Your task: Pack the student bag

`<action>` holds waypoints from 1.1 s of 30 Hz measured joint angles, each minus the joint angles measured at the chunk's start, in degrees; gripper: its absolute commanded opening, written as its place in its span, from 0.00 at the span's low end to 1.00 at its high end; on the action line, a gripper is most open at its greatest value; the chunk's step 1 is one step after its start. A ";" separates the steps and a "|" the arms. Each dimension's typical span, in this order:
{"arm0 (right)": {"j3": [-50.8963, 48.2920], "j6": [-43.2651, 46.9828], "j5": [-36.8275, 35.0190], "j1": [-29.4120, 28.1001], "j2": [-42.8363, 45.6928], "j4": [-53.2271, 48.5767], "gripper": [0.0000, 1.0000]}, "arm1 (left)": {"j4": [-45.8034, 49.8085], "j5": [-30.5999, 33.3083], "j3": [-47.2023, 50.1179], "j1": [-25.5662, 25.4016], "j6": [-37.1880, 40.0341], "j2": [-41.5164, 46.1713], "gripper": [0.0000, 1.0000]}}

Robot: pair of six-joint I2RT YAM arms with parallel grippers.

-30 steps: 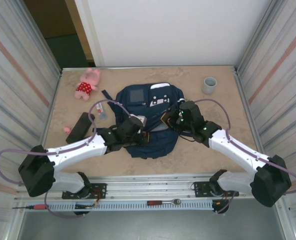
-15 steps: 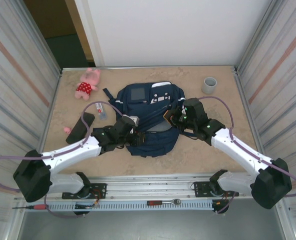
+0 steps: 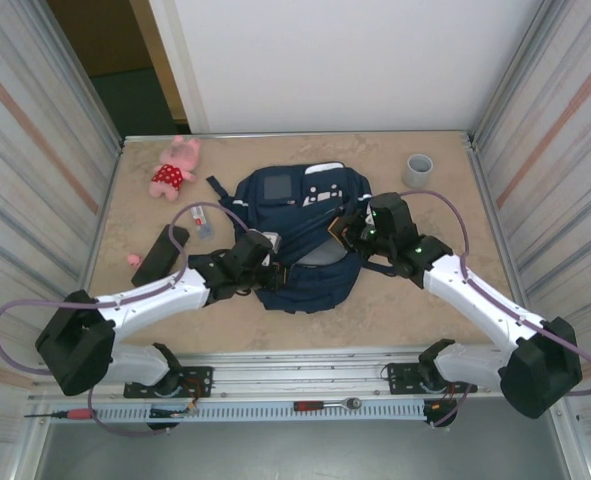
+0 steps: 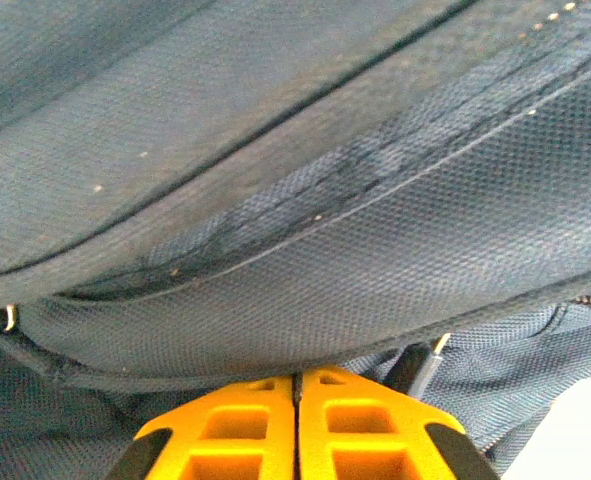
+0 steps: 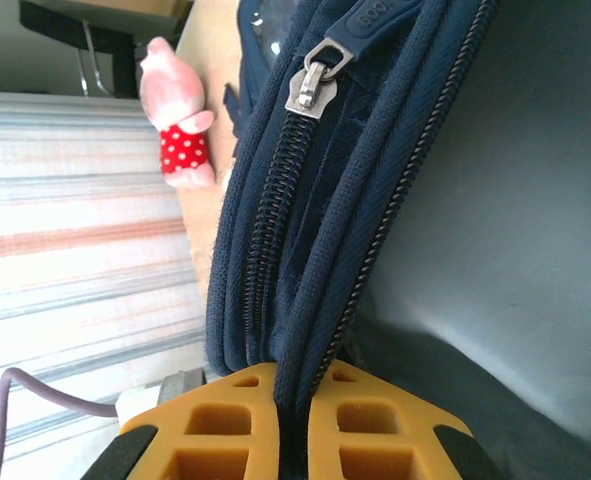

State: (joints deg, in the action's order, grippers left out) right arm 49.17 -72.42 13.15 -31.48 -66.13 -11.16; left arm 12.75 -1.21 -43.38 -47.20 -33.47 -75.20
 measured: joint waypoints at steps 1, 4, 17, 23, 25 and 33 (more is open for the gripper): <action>0.00 0.31 0.72 0.87 0.00 -0.55 0.00 | 0.02 0.07 0.00 0.09 0.04 0.22 0.01; 0.00 1.36 3.06 3.76 0.11 -1.90 0.00 | 0.09 0.15 0.70 1.33 0.07 2.60 0.00; 0.02 2.60 4.87 8.28 1.14 -3.06 0.00 | -0.85 -4.92 6.67 7.74 3.04 9.57 0.35; 1.73 2.60 3.69 5.46 1.01 -3.08 0.00 | -5.95 -10.73 4.81 1.42 4.55 5.62 0.54; 2.86 2.60 3.48 4.46 0.63 -3.04 0.00 | -6.91 -11.50 3.43 -0.61 4.76 3.72 0.58; 3.87 2.58 3.13 3.04 -0.72 -2.95 0.00 | -10.10 -11.67 2.08 -1.38 4.76 -0.83 0.61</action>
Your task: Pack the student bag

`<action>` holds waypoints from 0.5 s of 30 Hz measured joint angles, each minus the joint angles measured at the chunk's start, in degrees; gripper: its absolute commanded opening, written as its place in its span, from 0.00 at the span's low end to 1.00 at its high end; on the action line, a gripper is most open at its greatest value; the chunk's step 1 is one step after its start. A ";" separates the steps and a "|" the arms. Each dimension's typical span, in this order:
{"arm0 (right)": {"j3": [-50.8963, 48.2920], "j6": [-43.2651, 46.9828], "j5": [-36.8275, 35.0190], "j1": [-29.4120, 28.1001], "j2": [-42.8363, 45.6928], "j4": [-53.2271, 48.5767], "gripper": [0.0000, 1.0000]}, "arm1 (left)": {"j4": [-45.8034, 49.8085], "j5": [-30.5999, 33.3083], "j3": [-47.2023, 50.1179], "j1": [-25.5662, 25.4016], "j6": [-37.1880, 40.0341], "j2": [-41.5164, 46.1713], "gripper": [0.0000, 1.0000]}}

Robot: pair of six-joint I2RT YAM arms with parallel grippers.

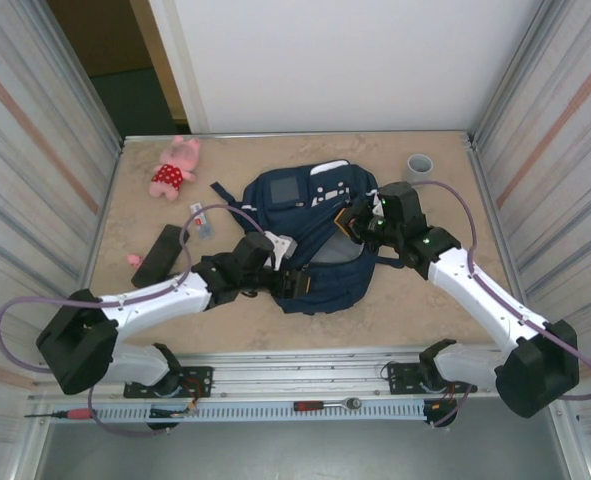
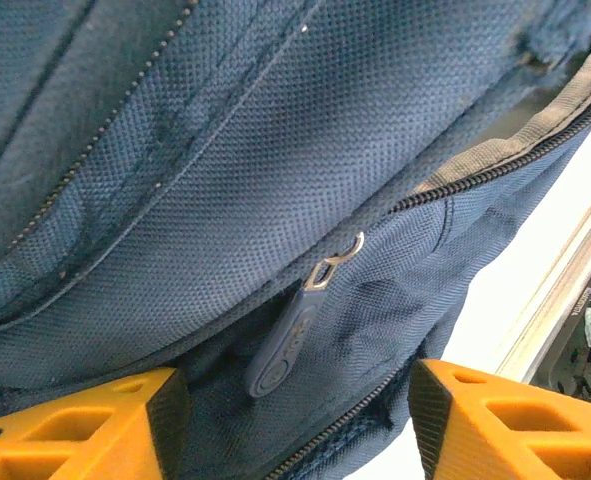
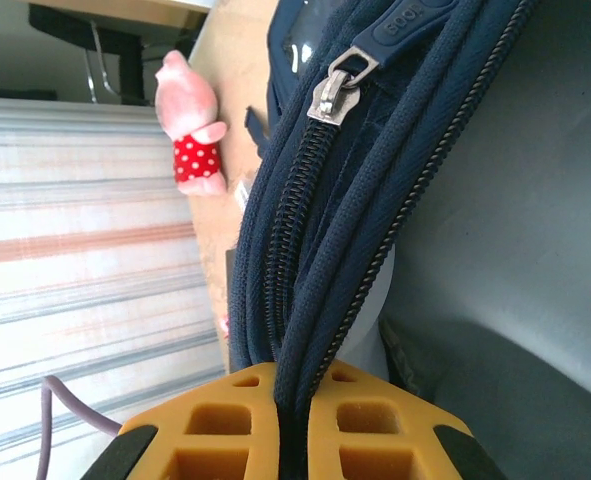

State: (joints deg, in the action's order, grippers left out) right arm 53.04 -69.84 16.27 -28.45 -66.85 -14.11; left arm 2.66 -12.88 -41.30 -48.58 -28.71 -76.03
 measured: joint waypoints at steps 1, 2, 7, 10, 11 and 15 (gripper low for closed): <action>0.00 0.00 -0.02 -0.09 0.00 0.02 0.00 | 0.00 0.04 -0.20 -0.04 0.04 -0.39 0.59; 0.00 0.00 -0.11 -0.17 0.00 0.11 0.00 | 0.04 0.07 -0.48 -0.04 0.09 -0.81 0.56; 0.02 0.00 -0.44 -0.22 0.00 0.57 0.00 | 0.28 0.46 -3.96 -0.04 1.49 -3.41 0.36; 0.02 0.00 -0.68 -0.22 0.00 0.61 0.00 | 0.20 0.44 -6.01 -0.22 2.29 -3.91 0.26; 0.02 0.00 -0.85 -0.22 0.00 0.61 0.00 | 0.20 0.42 -6.43 -0.31 2.47 -3.91 0.22; 0.02 0.02 -1.11 -0.39 0.00 0.61 0.00 | 0.17 0.83 -7.10 -0.39 3.48 -3.91 0.13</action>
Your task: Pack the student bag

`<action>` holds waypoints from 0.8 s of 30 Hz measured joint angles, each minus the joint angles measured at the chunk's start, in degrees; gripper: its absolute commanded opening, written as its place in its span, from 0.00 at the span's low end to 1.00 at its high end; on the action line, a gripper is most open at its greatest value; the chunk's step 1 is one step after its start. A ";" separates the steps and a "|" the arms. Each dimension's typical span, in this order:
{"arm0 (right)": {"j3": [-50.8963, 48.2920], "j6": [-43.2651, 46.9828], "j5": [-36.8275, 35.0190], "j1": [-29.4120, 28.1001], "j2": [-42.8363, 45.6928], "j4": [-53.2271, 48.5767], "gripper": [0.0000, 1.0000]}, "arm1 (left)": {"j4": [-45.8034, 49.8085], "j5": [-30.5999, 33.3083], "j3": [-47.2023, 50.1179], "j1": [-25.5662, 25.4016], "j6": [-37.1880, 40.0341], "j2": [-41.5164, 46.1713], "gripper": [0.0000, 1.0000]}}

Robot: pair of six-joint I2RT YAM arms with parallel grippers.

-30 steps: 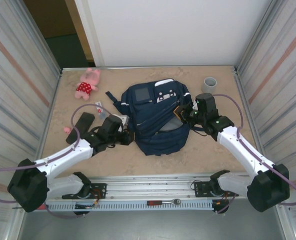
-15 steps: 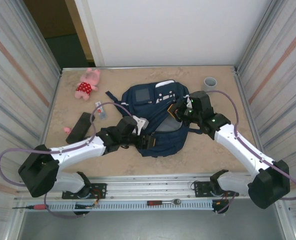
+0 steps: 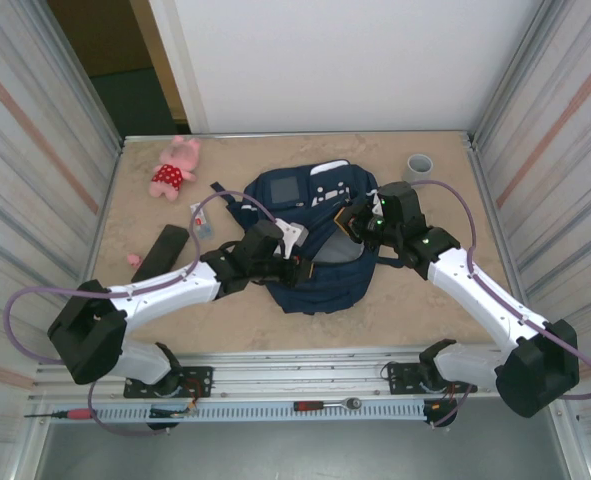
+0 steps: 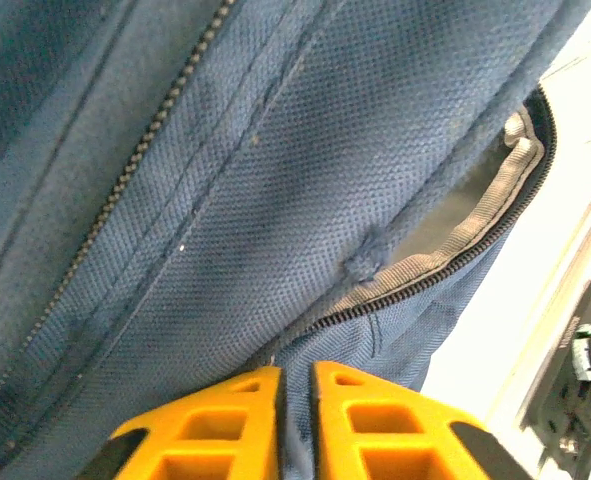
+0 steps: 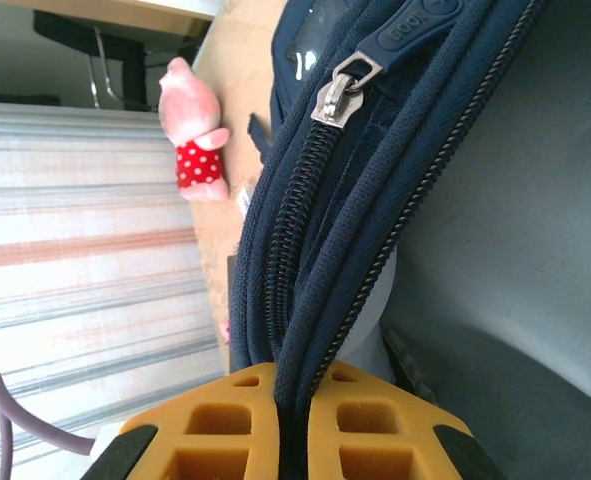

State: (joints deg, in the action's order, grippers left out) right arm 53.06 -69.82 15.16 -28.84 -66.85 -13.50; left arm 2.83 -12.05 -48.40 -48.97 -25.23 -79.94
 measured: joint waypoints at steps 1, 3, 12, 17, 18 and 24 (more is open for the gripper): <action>0.00 0.00 -0.02 -0.09 0.00 0.00 0.00 | 0.13 0.17 0.00 -0.13 0.00 0.00 0.14; 0.00 0.00 -0.02 -0.13 0.00 -0.02 0.00 | 0.39 0.66 0.00 -0.20 0.13 0.00 0.23; 0.00 0.00 0.00 -0.17 -0.04 -0.02 0.00 | 3.06 1.95 0.02 -1.44 0.17 -0.07 0.35; 0.00 0.00 0.02 -0.20 -0.04 -0.09 0.00 | 4.00 3.80 0.02 -2.19 -0.17 -1.75 0.26; 0.00 0.00 0.04 -0.20 -0.04 -0.13 0.00 | 4.26 4.33 0.00 -2.23 -0.37 -2.12 0.21; 0.00 0.04 0.17 0.11 -0.04 -0.76 0.00 | 6.36 7.08 0.00 -2.21 -0.42 -2.29 0.04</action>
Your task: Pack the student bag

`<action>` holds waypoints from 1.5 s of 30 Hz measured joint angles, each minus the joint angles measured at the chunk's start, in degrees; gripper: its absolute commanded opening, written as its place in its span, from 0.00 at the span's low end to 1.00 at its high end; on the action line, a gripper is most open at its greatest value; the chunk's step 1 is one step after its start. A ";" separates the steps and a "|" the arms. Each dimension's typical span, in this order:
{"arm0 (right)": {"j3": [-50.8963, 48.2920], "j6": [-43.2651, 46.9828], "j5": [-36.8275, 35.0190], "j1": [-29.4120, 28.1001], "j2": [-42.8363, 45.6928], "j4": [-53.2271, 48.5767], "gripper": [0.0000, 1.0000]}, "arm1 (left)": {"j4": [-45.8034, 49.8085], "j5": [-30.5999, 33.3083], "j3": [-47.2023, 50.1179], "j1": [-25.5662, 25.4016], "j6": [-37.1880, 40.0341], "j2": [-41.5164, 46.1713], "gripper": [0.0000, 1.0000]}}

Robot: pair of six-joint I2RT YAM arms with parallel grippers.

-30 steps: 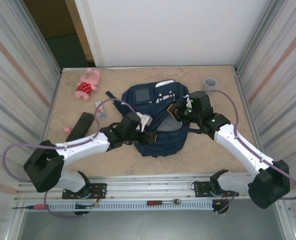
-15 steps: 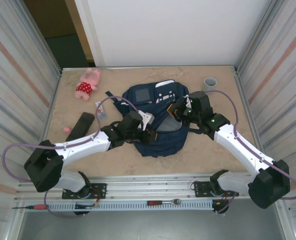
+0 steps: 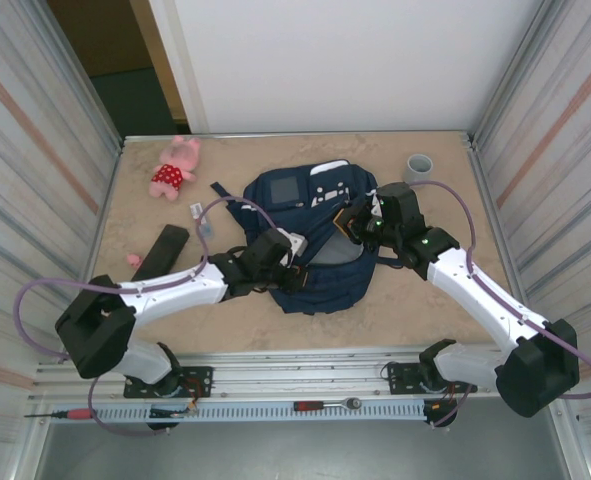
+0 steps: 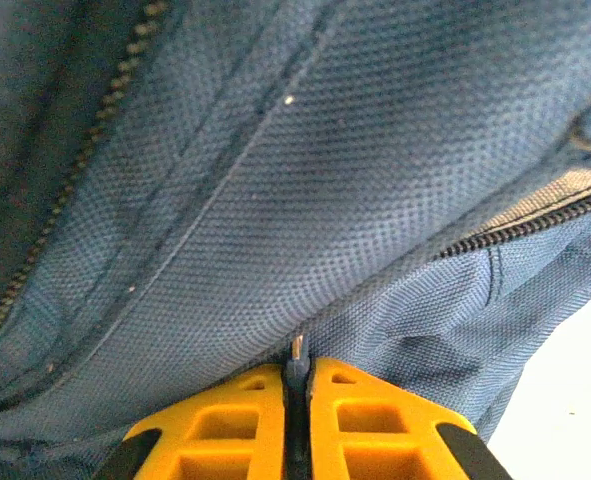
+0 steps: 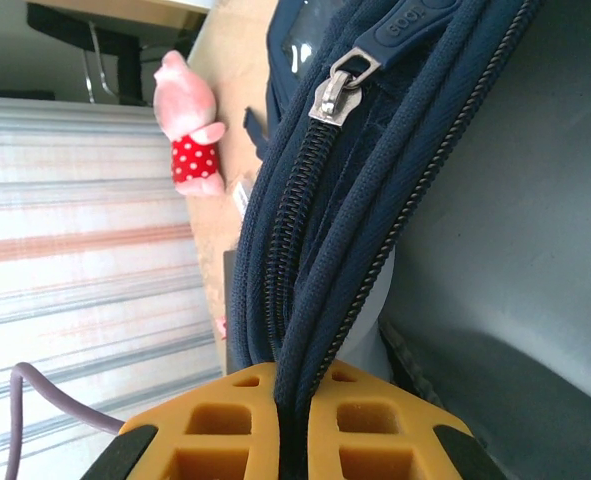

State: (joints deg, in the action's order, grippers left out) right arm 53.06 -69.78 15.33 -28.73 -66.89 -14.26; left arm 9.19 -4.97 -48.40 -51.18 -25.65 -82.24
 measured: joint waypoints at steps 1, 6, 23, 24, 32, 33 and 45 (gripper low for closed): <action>0.00 0.02 0.37 0.42 0.02 -0.22 0.00 | 0.04 0.17 0.17 0.02 -0.02 0.46 0.03; 0.00 1.79 2.95 4.15 0.76 -2.47 0.00 | 0.02 0.50 2.58 0.70 -0.07 4.42 0.00; -3.54 -0.17 0.90 -1.31 1.44 1.90 0.48 | -6.19 -6.21 6.21 2.80 1.05 7.17 0.00; -4.55 -0.72 0.44 -2.16 1.22 2.56 0.48 | -6.56 -6.62 6.21 2.80 1.07 7.04 0.00; -6.84 -4.26 -3.74 -7.69 -3.87 7.02 0.49 | -8.17 -7.93 6.21 2.80 1.66 6.80 0.00; -6.84 -4.66 -3.98 -8.35 -4.90 7.87 0.48 | -8.22 -7.98 6.21 2.80 1.70 6.80 0.00; -6.05 -2.86 0.02 -4.94 -7.10 8.55 0.00 | -7.93 -6.40 8.72 4.98 1.20 9.51 0.00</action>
State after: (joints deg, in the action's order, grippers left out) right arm 47.00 -72.64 15.35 -33.67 -74.00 -5.72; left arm 1.26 -11.38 -39.68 -46.19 -24.45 -72.73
